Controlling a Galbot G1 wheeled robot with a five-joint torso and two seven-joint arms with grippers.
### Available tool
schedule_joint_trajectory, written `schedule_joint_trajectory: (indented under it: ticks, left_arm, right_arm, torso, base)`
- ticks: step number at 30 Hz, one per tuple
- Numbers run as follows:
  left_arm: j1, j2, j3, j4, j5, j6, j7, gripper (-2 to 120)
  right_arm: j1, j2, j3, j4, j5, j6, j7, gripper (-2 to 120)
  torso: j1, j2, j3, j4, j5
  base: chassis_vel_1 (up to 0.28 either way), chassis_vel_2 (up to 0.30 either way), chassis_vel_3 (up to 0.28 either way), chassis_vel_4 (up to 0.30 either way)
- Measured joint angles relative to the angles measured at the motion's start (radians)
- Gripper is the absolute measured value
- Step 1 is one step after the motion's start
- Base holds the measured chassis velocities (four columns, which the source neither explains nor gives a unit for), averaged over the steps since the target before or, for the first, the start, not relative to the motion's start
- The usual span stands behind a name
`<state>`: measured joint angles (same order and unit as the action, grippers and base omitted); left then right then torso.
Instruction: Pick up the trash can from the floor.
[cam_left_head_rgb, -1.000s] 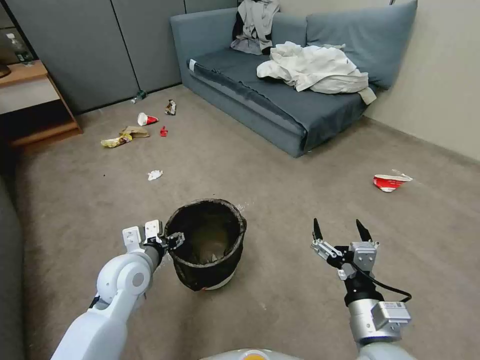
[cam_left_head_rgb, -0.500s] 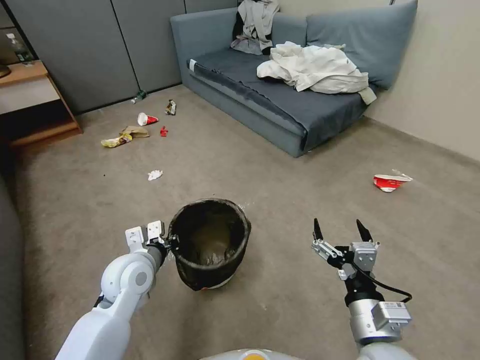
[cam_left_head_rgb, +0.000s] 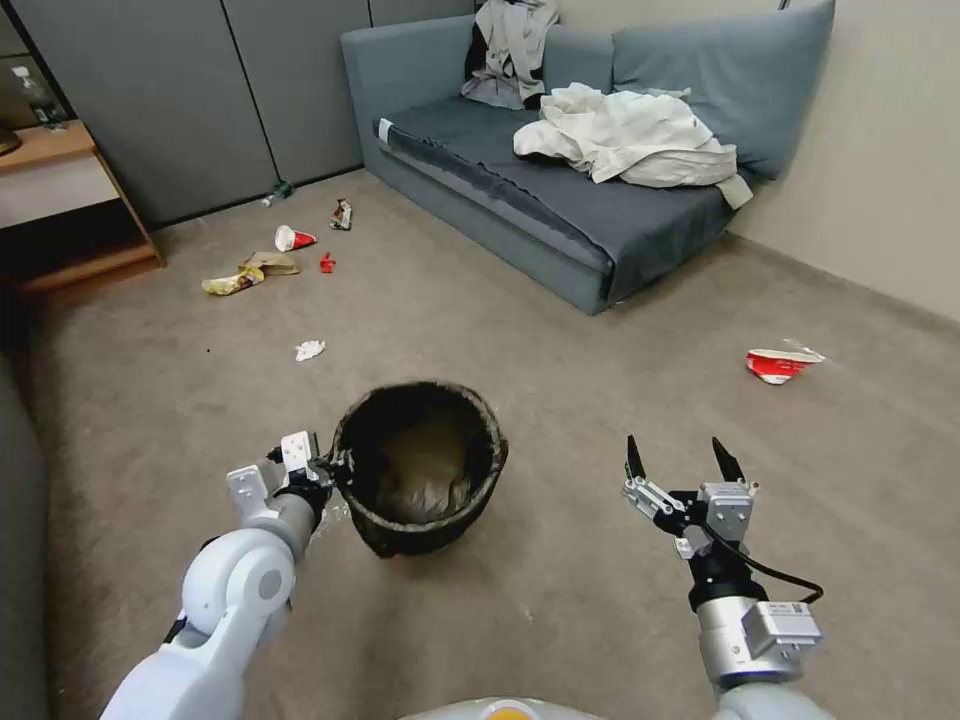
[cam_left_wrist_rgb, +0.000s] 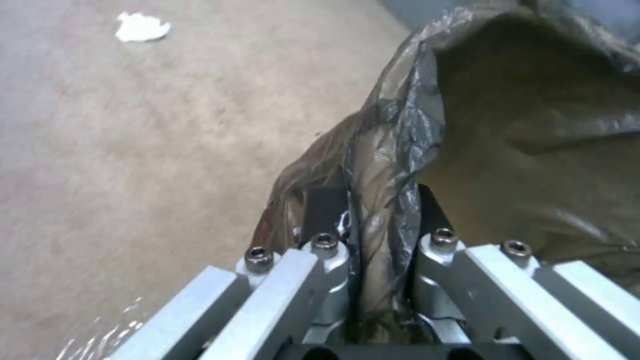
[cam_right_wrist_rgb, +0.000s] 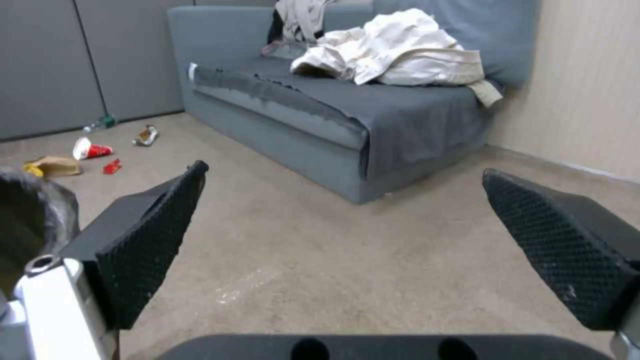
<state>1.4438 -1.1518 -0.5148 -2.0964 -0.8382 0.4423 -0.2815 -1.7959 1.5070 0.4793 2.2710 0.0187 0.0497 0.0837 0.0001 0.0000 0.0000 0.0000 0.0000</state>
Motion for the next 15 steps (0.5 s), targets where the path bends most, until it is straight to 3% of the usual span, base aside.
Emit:
schedule_joint_trajectory:
  ticks: [6,15]
  left_arm:
    - [0.067,0.023,-0.029,-0.091,-0.003,-0.037,0.064,5]
    - [0.132,0.026,-0.042,-0.166,0.025,-0.076,0.074,5]
  right_arm:
    - [0.009,0.0,0.0,-0.003,0.002,-0.002,0.0,100]
    - [0.021,0.003,0.002,-0.007,0.006,-0.003,0.006,100]
  torso:
    - [0.0,0.0,0.0,0.0,0.0001]
    - [0.0,0.0,0.0,-0.0001,0.0]
  base:
    - [0.0,0.0,0.0,0.0]
    - [0.0,0.0,0.0,0.0]
